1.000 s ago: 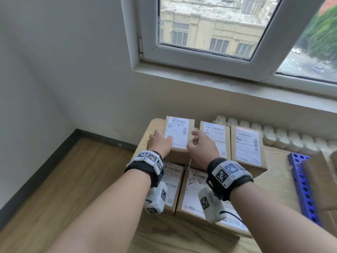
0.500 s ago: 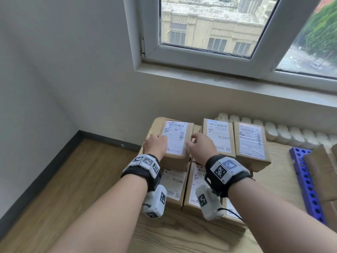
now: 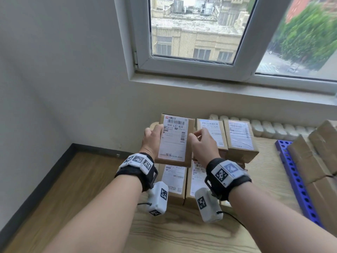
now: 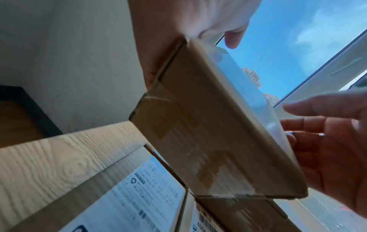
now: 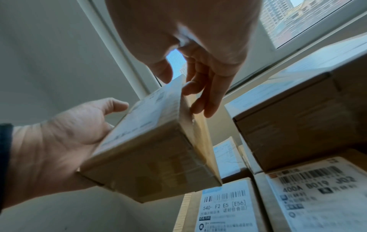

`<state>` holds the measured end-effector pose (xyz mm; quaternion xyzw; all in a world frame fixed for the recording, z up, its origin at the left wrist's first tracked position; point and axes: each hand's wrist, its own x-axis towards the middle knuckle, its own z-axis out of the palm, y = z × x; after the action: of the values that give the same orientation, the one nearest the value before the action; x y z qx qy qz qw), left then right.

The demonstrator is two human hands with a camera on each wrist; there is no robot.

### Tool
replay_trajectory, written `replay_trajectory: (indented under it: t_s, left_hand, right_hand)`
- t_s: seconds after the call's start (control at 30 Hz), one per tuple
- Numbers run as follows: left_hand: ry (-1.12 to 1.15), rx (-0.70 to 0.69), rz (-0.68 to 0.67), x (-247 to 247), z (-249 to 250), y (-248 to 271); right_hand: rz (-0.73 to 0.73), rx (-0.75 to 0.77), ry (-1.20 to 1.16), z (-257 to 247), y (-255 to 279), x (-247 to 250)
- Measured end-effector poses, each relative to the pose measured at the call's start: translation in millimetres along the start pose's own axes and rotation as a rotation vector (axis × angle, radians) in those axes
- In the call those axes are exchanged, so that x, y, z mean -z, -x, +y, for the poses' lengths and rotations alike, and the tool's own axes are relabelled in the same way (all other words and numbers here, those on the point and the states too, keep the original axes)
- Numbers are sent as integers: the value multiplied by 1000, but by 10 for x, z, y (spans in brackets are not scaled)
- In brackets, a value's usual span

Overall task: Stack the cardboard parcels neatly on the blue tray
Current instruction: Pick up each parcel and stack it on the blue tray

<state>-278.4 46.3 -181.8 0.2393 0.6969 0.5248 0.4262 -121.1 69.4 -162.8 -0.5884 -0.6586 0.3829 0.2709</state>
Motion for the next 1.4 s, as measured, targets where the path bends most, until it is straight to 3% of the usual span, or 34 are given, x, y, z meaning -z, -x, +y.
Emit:
replay_trajectory:
  t_s: [0.3, 0.47, 0.77, 1.07, 1.4]
  left_hand:
    - [-13, -208, -66, -157, 211, 407]
    - [63, -203, -188, -525, 270, 748]
    - [43, -214, -347, -1495, 116, 1612]
    - [52, -206, -417, -2548, -43, 2512]
    - [-15, -179, -590, -3672, -138, 3146]
  right_hand:
    - [101, 33, -72, 13, 302, 413]
    - [173, 20, -128, 191, 527, 845]
    - [155, -33, -230, 834, 1184, 1812]
    - [155, -59, -326, 1541, 1844, 2871]
    - [220, -157, -344, 2127, 2145, 4035]
